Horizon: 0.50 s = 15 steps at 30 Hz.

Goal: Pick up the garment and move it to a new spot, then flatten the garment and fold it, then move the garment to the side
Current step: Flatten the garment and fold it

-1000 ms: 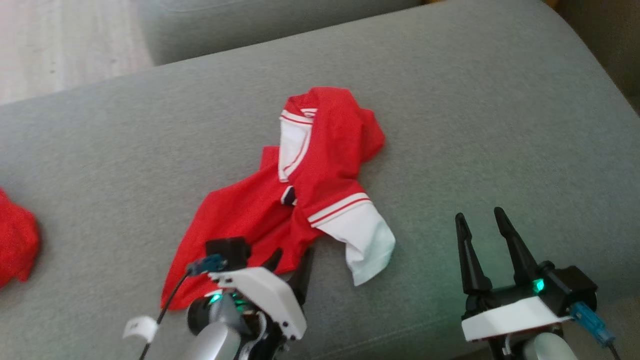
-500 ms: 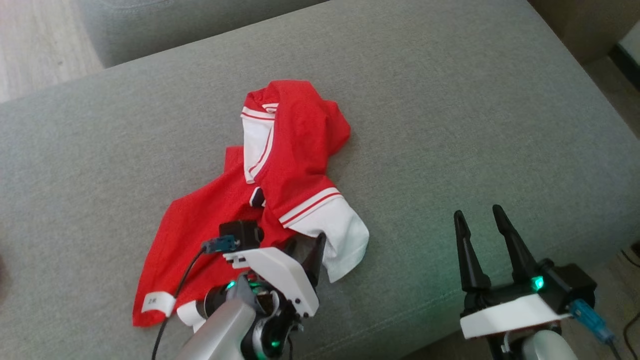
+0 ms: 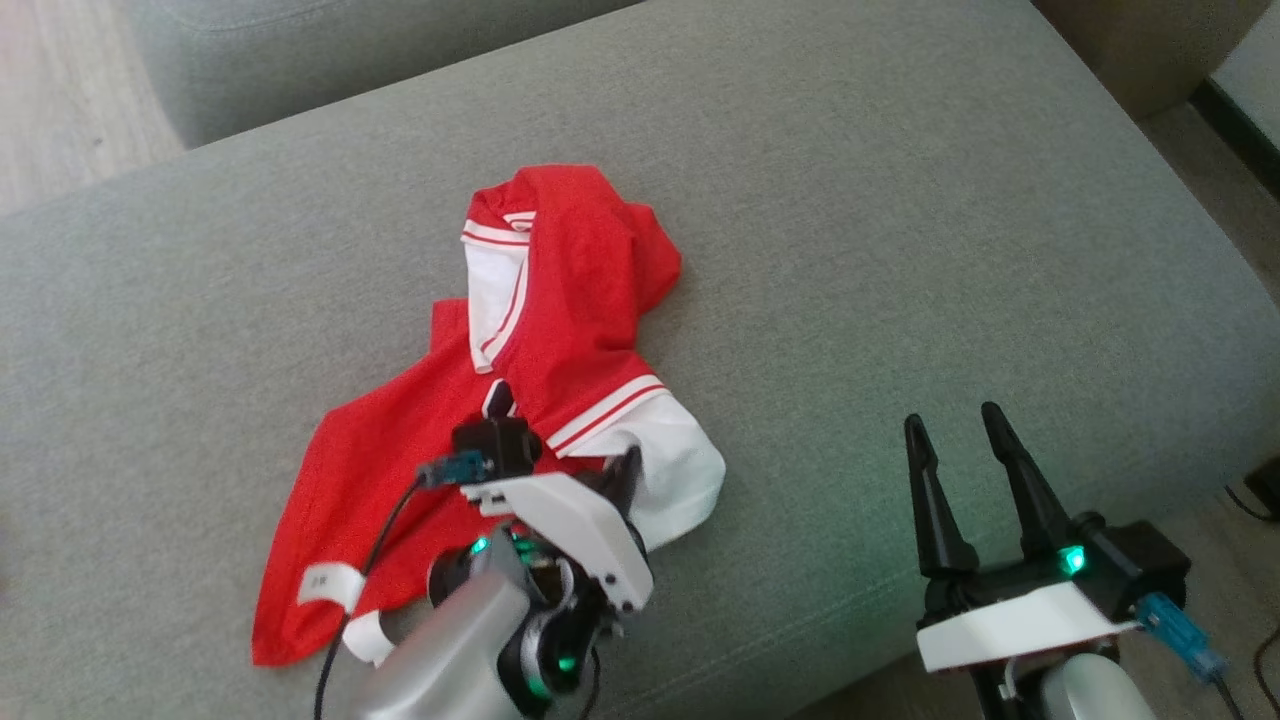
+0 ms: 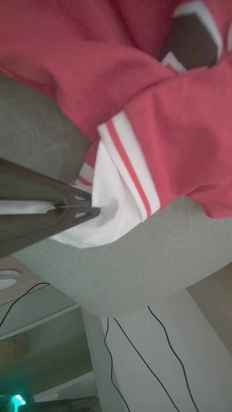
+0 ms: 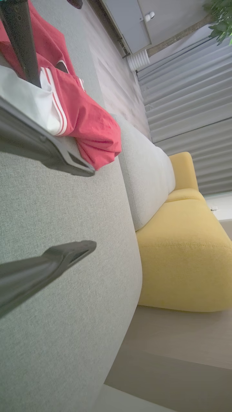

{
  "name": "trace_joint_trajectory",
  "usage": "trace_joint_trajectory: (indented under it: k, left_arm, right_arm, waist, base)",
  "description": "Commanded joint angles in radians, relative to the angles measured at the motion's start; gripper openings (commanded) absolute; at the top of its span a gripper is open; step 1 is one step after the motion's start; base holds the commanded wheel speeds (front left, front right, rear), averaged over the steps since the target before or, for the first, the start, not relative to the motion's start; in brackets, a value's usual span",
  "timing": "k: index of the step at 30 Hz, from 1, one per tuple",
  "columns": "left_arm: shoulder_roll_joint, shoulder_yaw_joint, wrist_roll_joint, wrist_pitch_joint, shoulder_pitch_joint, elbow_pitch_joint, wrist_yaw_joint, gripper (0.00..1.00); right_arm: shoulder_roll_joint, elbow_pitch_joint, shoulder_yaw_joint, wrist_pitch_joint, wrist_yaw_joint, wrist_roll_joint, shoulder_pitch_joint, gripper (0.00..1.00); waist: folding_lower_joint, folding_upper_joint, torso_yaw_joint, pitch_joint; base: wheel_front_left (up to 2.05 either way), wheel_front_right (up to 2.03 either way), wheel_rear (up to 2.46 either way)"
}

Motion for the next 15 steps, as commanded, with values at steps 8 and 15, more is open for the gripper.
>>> trace_joint_trajectory:
  k: [8,15]
  left_arm:
    - [0.010,0.013,0.052,-0.038,-0.200,-0.004,-0.060,0.00]
    - [0.013,-0.086,0.118,0.024,-0.299,0.059,-0.134,0.00]
  right_arm:
    - [-0.004,-0.025,0.037,-0.006,0.008,0.023,-0.051,1.00]
    - [-0.004,-0.026,0.051,-0.006,0.008,0.056,-0.062,1.00]
  waist:
    - [0.0000,0.0000,-0.057,0.015]
    - [0.0000,0.0000,-0.155,0.040]
  base:
    - [0.00,0.00,0.00]
    - [0.00,0.00,0.00]
